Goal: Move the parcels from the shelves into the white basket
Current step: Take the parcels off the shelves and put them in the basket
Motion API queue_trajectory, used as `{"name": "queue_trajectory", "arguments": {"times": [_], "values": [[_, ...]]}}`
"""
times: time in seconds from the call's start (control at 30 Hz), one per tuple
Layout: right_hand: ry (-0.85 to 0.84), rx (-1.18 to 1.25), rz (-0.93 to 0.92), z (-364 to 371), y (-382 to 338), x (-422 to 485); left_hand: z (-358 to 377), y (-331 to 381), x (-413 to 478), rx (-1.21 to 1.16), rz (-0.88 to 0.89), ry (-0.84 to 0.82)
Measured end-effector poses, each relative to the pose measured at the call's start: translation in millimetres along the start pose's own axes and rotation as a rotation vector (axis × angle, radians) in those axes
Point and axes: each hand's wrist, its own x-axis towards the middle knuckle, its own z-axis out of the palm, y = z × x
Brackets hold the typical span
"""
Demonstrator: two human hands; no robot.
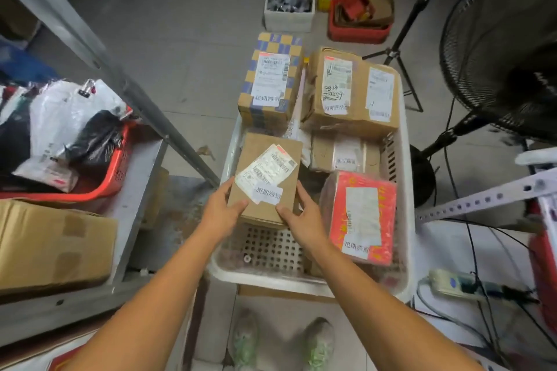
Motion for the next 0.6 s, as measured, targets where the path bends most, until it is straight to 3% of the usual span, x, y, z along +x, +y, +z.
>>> {"name": "queue_trajectory", "arguments": {"times": [0.2,0.37,0.6], "values": [[-0.056,-0.211,0.078,-15,-30,-8,-12,18,-7,0.166,-0.002,-0.048],[-0.025,-0.433,0.097,-42,-78,-41,-38,55,-21,0.477,0.041,-0.217],[0.215,-0.656,0.081,-95,-135,-142,-36,152,-68,0.828,0.382,-0.389]]}}
